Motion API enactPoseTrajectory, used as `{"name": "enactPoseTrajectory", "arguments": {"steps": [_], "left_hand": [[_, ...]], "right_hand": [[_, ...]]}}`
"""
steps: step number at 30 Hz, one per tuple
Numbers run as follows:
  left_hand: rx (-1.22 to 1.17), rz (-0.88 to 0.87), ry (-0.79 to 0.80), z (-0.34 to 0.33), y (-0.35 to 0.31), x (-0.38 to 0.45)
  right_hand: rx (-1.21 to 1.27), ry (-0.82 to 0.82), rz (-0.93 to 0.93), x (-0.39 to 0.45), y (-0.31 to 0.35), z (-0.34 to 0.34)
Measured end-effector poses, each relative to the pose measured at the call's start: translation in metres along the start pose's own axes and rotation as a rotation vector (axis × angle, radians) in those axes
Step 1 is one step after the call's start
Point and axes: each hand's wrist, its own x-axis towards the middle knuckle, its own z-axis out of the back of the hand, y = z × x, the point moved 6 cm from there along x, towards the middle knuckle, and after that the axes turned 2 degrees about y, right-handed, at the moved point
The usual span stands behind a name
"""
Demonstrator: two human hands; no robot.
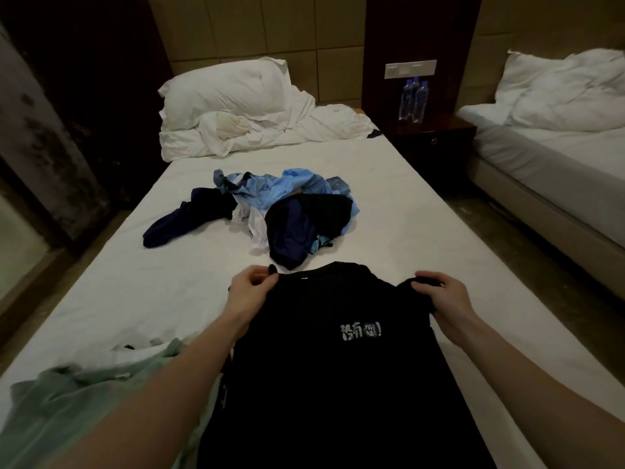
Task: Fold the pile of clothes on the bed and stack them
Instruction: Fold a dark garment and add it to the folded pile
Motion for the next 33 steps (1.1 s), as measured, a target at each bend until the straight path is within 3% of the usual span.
{"name": "enactPoseTrajectory", "arguments": {"steps": [3, 5, 8, 10, 12, 16, 19, 22, 25, 28, 30, 33], "left_hand": [[-0.091, 0.025, 0.209, -0.041, 0.013, -0.007], [-0.006, 0.0, 0.222, -0.042, 0.028, -0.016], [0.297, -0.119, 0.129, -0.022, 0.056, -0.035], [0.481, -0.185, 0.115, -0.01, 0.075, -0.051], [0.586, -0.184, 0.16, -0.009, 0.091, -0.069], [0.678, -0.159, 0.22, -0.001, 0.104, -0.115], [0.674, -0.046, 0.259, 0.0, 0.11, -0.151], [0.718, 0.055, 0.198, 0.007, 0.118, -0.19], [0.905, 0.026, 0.053, 0.017, 0.121, -0.23], [1.126, 0.023, 0.024, 0.026, 0.117, -0.266], [1.183, 0.061, 0.04, 0.03, 0.12, -0.284], [1.071, 0.179, 0.056, 0.036, 0.131, -0.305]], "right_hand": [[-0.175, -0.071, 0.133, -0.015, 0.002, -0.035], [-0.35, -0.066, 0.227, -0.031, -0.001, -0.066], [-0.678, 0.221, 0.318, -0.062, -0.039, -0.13], [-1.083, 0.537, 0.283, -0.088, -0.09, -0.16], [-1.44, 0.653, 0.334, -0.1, -0.121, -0.163], [-1.366, 0.715, 0.372, -0.117, -0.098, -0.158], [-1.293, 0.667, 0.438, -0.131, -0.082, -0.127], [-1.308, 0.525, 0.305, -0.147, -0.1, -0.067], [-1.314, 0.312, 0.159, -0.178, -0.118, -0.003], [-1.31, 0.139, 0.079, -0.217, -0.125, 0.041], [-1.256, 0.09, 0.012, -0.237, -0.133, 0.061], [-1.22, 0.094, -0.092, -0.257, -0.146, 0.085]]}}
